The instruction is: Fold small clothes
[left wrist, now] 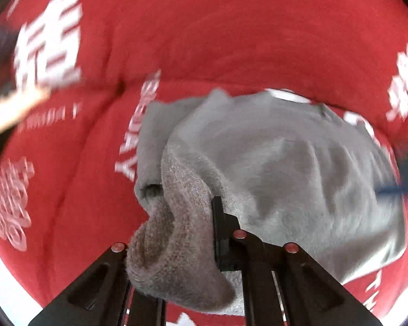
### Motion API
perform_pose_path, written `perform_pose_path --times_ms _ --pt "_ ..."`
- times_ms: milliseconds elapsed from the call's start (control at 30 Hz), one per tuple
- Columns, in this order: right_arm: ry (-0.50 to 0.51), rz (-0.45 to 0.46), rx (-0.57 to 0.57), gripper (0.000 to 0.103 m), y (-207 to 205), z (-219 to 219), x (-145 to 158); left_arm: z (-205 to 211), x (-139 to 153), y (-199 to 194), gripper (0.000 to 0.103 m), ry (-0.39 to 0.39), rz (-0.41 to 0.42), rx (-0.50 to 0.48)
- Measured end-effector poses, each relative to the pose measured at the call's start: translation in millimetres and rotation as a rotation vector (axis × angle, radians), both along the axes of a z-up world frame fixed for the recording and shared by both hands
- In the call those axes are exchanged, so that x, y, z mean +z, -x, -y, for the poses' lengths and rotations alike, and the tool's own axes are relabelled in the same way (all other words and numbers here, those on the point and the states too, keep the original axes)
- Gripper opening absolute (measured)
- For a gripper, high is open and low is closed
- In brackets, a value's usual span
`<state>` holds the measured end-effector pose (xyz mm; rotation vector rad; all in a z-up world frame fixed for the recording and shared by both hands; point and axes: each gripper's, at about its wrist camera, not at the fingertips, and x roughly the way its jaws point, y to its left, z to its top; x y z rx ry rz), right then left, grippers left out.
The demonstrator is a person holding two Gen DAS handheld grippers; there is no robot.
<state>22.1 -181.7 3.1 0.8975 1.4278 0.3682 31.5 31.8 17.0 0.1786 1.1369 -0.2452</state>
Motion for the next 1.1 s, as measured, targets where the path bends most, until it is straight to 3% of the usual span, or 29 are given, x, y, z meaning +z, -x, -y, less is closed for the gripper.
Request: perform_pose_path --times_ms 133,233,300,400,500,667,833,867,900,933,1000,1100 --pt "0.030 -0.015 0.105 0.086 -60 -9 3 6 9 3 0.011 -0.043 0.060 -0.095" --pt "0.013 -0.053 0.200 0.095 -103 -31 -3 15 14 7 0.011 -0.073 0.099 -0.163" --pt "0.037 -0.055 0.298 0.102 -131 -56 -4 22 16 9 0.011 -0.088 0.124 -0.205" --pt "0.039 -0.077 0.429 0.102 -163 -95 -11 26 19 11 0.011 -0.091 0.136 -0.228" --pt "0.070 -0.139 0.519 0.102 -183 -129 -26 27 20 9 0.011 -0.082 0.135 -0.225" --pt "0.182 -0.143 0.661 0.102 -193 -173 -43 26 19 10 0.011 -0.080 0.143 -0.233" --pt "0.217 -0.175 0.703 0.100 -193 -194 -63 26 21 10 0.011 -0.079 0.147 -0.235" --pt "0.232 -0.169 0.704 0.088 -191 -196 -67 26 21 9 0.011 -0.081 0.142 -0.230" --pt "0.253 -0.158 0.709 0.048 -191 -195 -67 26 22 9 0.011 -0.072 0.138 -0.229" --pt "0.282 -0.138 0.715 0.027 -189 -195 -66 26 26 9 0.011 -0.063 0.138 -0.228" --pt "0.219 -0.091 0.646 0.019 -188 -174 -58 28 35 11 0.011 -0.048 0.145 -0.233" --pt "0.080 -0.051 0.500 0.017 -184 -133 -43 40 53 16 0.011 -0.019 0.159 -0.256"
